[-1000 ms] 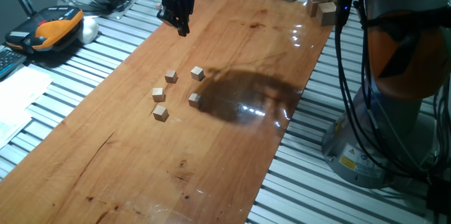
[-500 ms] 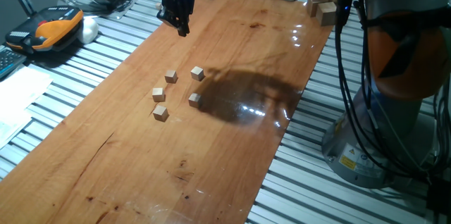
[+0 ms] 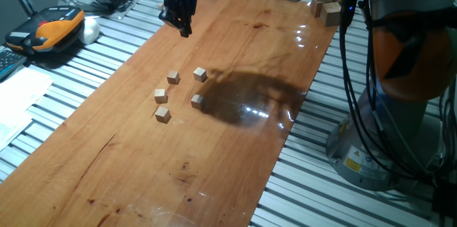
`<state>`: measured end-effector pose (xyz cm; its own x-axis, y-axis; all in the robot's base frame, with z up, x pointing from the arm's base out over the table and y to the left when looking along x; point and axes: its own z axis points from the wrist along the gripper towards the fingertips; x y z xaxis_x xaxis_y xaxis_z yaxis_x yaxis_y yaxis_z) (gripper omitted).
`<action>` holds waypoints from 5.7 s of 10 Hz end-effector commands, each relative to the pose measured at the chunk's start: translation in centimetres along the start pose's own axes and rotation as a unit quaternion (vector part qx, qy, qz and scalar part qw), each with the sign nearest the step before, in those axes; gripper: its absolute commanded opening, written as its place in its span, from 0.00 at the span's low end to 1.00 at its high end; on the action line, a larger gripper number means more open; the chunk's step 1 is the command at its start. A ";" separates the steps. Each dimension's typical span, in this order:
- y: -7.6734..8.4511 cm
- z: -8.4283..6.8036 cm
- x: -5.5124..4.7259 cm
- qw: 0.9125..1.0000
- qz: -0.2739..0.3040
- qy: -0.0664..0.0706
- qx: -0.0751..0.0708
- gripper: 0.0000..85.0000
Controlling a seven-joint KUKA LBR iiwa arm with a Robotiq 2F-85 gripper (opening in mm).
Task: Stack the blocks in a vertical line of five
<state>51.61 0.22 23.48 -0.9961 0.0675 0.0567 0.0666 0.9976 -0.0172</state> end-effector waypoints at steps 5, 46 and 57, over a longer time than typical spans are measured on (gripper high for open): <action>0.2 0.2 -0.2 0.999 0.032 0.012 -0.006 0.00; -0.7 7.9 -3.8 0.999 -0.009 -0.036 -0.007 0.00; 2.1 9.7 -1.8 0.999 -0.002 -0.048 0.001 0.00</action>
<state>52.74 2.19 13.48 -0.9972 0.0624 -0.0412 0.0632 0.9979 -0.0173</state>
